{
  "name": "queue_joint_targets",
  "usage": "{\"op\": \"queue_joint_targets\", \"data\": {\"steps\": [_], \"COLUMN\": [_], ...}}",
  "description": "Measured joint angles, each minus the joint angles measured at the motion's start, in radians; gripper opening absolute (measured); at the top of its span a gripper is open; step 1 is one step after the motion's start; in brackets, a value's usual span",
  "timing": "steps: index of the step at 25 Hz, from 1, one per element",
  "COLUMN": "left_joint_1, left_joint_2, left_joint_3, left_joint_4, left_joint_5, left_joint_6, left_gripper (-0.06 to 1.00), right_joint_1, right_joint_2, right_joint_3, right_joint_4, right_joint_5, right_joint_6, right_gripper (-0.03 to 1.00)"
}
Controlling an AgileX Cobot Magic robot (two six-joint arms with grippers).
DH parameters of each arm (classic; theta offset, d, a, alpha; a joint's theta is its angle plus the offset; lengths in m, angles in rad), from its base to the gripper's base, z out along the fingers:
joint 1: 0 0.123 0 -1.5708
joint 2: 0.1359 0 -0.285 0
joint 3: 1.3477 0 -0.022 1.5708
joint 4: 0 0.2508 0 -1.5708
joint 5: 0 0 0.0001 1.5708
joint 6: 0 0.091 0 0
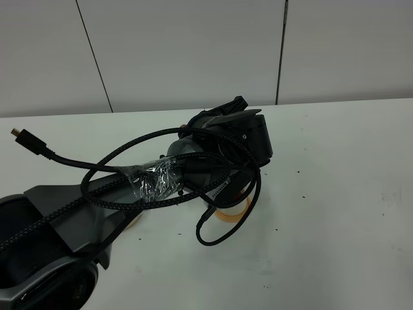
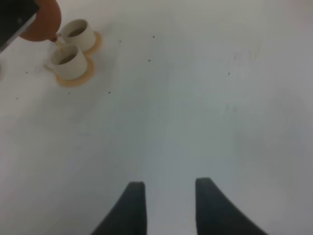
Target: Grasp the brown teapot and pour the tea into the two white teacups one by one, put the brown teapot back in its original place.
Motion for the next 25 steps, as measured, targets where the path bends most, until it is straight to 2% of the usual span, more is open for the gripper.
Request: {"op": "queue_joint_targets", "data": {"steps": [25], "left_joint_1": [-0.011], "left_joint_2": [0.001], "left_joint_3": [0.0], "left_joint_4": [0.014], "left_joint_5": [0.0], "left_joint_6": [0.039], "left_gripper": [0.17], "right_joint_1": [0.0], "right_joint_2": [0.0], "right_joint_3": [0.0], "right_joint_4": [0.0], "right_joint_5": [-0.001], "right_joint_6": [0.0], "right_gripper": [0.24]}}
